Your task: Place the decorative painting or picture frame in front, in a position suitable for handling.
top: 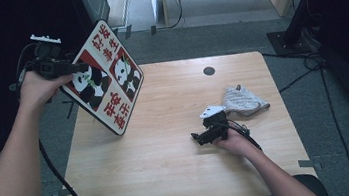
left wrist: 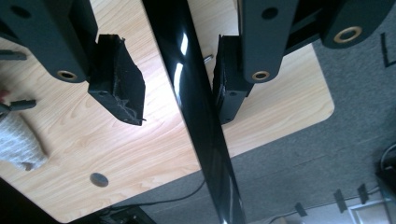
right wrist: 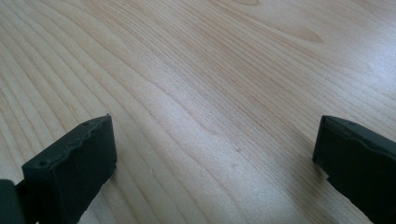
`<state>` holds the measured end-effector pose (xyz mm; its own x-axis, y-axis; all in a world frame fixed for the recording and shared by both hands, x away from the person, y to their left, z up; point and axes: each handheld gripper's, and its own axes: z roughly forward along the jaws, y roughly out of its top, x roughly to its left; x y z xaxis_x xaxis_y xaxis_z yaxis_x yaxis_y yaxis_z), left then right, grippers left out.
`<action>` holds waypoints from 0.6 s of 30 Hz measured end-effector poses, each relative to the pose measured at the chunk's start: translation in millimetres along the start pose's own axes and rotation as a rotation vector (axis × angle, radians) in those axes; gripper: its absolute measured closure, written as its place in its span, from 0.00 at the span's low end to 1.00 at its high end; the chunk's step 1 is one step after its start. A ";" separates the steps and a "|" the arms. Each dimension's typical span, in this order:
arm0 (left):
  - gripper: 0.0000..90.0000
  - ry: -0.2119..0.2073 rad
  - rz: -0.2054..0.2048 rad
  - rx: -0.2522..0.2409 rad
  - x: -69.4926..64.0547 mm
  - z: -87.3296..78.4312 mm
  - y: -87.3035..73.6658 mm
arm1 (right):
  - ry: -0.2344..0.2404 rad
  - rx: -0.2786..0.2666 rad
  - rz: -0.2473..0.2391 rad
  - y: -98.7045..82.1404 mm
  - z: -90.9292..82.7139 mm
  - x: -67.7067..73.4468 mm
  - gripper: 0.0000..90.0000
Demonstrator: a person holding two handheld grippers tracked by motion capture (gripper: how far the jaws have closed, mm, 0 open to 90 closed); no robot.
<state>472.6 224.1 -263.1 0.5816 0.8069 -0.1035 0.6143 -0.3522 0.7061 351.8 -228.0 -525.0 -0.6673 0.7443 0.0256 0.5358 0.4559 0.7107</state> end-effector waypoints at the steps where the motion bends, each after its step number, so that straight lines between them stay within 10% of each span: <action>1: 0.60 0.009 0.005 0.009 1.5 1.9 7.2 | 0.000 0.000 0.000 0.0 0.0 0.0 0.00; 18: 0.64 -0.025 -0.010 0.103 22.2 26.3 51.2 | -0.001 -0.001 0.000 0.0 0.0 0.0 0.00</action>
<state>530.9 211.5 -247.7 0.5881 0.7985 -0.1286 0.6707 -0.3926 0.6293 351.8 -228.0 -525.1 -0.6671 0.7446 0.0251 0.5352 0.4555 0.7114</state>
